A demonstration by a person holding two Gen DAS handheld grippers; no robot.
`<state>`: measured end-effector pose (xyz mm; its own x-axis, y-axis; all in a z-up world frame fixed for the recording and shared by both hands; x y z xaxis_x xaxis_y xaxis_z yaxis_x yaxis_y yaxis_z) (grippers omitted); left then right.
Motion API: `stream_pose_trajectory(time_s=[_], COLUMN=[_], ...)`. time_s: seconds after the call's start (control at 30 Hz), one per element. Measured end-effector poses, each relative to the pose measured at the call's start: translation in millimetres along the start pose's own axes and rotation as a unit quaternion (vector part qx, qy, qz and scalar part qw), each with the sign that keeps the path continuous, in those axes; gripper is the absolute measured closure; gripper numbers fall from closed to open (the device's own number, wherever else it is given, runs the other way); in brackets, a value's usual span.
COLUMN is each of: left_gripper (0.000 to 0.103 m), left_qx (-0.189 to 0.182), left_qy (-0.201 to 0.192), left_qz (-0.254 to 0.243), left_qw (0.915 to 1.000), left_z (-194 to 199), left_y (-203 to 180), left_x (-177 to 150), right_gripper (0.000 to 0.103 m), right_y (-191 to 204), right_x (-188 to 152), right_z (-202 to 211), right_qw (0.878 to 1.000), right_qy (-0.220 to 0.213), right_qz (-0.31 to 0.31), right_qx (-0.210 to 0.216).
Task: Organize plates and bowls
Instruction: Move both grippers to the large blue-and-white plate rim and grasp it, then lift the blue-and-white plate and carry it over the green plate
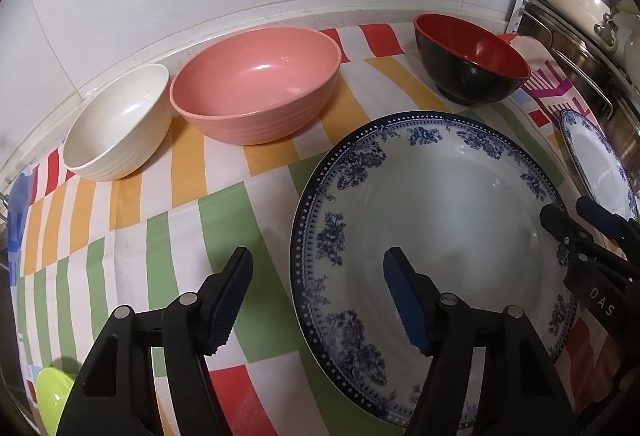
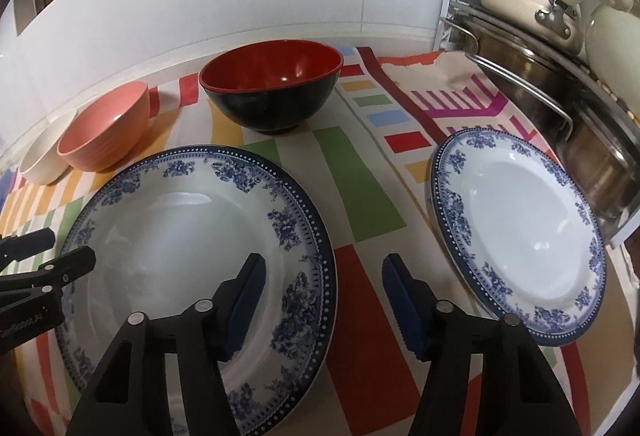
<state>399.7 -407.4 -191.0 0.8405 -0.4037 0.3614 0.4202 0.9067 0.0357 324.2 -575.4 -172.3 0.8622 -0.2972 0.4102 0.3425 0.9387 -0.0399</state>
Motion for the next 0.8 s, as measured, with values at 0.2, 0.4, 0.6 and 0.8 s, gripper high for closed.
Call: stream_pose_trajectory(time_s=[0.2, 0.4, 0.6, 0.8], left_gripper=[0.058, 0.067, 0.068, 0.068], left_qx=[-0.013, -0.013, -0.009, -0.005], left_qy=[0.009, 0.006, 0.002, -0.013], left_qz=[0.002, 0.004, 0.007, 0.012], left_qw=[0.9999, 0.9999, 0.9999, 0.9998], left_z=[-6.6, -5.7, 0.2, 15.7], left_y=[-2.0, -1.8, -0.1, 7.1], left_x=[0.1, 0.2, -3.7, -9.4], right_gripper=[0.054, 0.066, 0.068, 0.068], right_y=[4.2, 7.9, 8.5, 16.2], right_x=[-2.7, -2.5, -2.5, -5.0], right_z=[-7.3, -7.5, -3.6, 12.7], right_qw=[1.000, 1.000, 1.000, 1.000], right_qy=[0.012, 0.013, 0.013, 0.008], right_qz=[0.005, 0.011, 0.010, 0.016], right_qx=[0.013, 0.021, 0.021, 0.020])
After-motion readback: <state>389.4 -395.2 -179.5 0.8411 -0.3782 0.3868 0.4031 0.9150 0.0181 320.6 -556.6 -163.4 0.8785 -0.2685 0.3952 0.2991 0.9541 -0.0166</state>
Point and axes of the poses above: each gripper's, at about its wrist camera, not at the fingertips, and z roughly against the way its jaws point, y to its left, x to its top, the point moved 7 cm from there along -z, roughly the way its jaws point, and after that the axes turned 9 degrees about y, right-handed, at the moved point
